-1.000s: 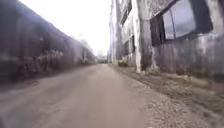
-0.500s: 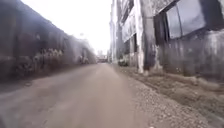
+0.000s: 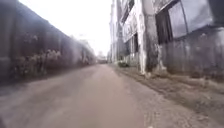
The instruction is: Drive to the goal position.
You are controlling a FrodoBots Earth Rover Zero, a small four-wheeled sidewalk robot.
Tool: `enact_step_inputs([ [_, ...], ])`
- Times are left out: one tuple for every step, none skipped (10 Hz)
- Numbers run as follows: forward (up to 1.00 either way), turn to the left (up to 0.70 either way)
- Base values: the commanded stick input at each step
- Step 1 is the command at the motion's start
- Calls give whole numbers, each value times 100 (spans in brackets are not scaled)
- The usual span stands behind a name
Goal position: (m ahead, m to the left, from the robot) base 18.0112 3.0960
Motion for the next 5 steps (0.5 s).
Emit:
enact_step_inputs([
  [50,1],
  [50,1],
  [50,1],
  [50,1],
  [50,1],
])
